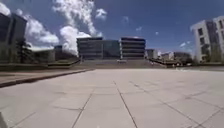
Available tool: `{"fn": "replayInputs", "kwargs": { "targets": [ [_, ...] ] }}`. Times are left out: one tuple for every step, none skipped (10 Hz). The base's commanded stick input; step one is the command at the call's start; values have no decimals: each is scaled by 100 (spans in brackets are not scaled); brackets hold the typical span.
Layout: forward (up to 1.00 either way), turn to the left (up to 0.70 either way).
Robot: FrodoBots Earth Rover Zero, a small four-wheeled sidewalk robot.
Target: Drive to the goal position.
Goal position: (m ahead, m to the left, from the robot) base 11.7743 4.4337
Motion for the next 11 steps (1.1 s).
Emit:
{"fn": "replayInputs", "kwargs": {
  "targets": [
    [70, 0],
    [70, 0],
    [70, 0],
    [70, 0],
    [70, 0],
    [70, 0],
    [70, 0],
    [70, 0],
    [70, 0],
    [70, 0],
    [70, 0]
  ]
}}
